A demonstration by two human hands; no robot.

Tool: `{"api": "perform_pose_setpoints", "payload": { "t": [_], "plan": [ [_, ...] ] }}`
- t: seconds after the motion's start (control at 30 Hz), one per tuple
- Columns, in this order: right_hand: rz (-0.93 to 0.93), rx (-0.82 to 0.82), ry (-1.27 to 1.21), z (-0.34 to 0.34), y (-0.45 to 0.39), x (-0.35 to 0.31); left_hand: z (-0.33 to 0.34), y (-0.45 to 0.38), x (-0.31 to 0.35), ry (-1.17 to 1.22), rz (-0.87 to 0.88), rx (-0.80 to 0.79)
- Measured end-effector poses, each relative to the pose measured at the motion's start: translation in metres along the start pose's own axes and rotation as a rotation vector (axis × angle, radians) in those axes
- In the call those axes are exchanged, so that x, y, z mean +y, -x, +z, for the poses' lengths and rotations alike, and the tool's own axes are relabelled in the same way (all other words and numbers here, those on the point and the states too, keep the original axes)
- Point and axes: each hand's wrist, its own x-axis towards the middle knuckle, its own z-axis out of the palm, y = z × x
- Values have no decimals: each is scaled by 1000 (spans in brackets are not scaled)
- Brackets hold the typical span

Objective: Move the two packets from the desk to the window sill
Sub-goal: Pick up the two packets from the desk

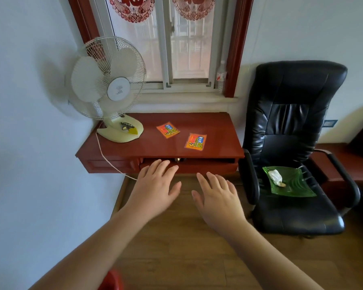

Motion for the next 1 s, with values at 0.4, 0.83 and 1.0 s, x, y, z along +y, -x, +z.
{"api": "perform_pose_setpoints", "payload": {
  "t": [0.4,0.83,1.0],
  "plan": [
    [-29,-58,15,35,-141,10,52,-121,-76,97,-68,-26],
    [53,-97,37,81,-272,-7,95,-233,-150,172,-19,-45],
    [56,-170,29,104,-314,9,117,-272,-164,185,-45,-117]
  ]
}}
